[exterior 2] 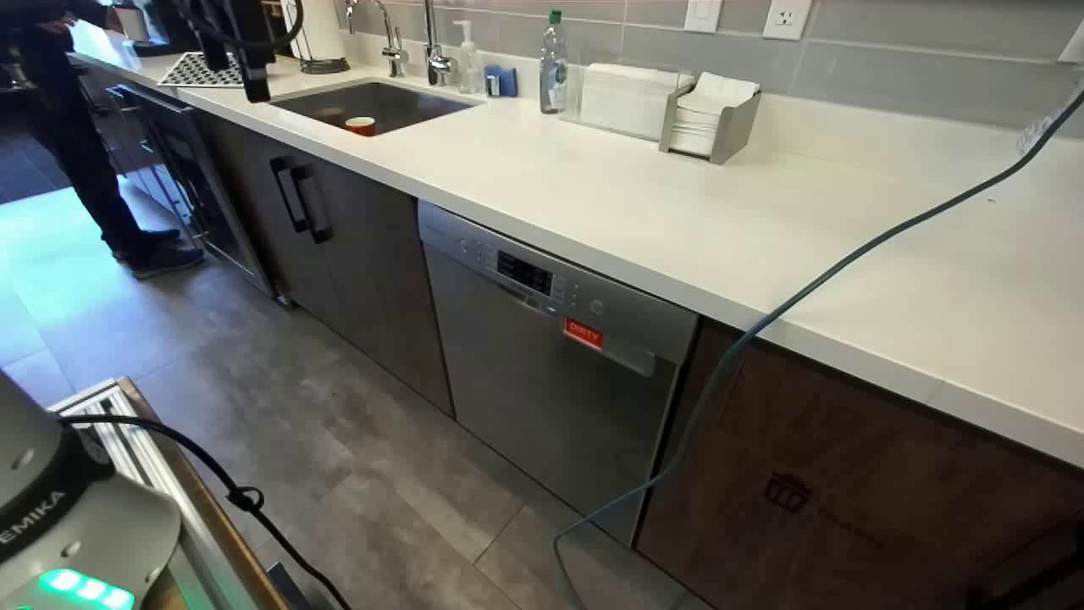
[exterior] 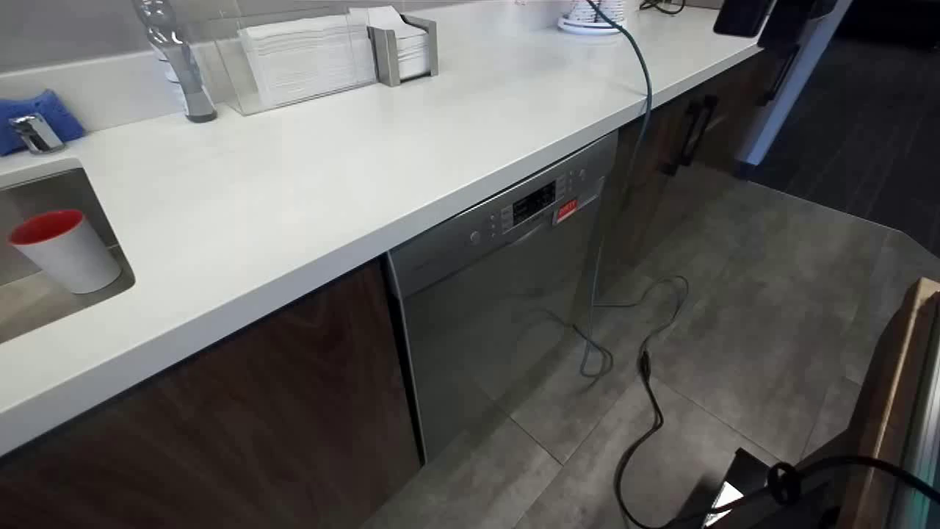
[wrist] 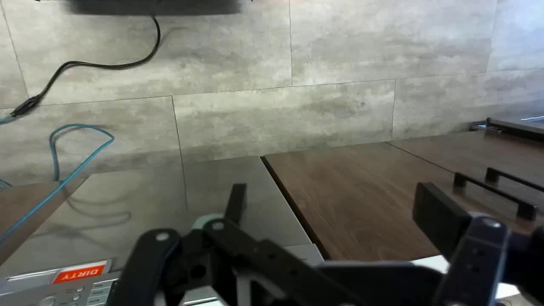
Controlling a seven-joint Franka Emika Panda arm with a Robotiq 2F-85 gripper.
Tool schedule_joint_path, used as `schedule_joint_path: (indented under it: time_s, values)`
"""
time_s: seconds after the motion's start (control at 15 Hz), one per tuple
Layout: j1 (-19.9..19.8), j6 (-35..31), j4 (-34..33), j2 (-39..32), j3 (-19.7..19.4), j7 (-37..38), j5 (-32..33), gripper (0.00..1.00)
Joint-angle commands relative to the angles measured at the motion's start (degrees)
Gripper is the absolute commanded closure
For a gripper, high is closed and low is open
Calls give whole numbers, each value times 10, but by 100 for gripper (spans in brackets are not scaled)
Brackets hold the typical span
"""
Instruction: Press a button on the dish washing machine
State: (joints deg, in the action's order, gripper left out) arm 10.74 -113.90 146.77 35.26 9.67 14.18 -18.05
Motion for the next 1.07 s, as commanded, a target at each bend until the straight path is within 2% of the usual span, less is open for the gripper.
schedule_joint_path:
  time_s: [0.0,0.67,1.0]
  values:
    - [-5,2,-1,0,4,-2,-2,0]
    - [-5,2,-1,0,4,-2,-2,0]
    - [-9,-134,61,-33,-24,-21,-57,0]
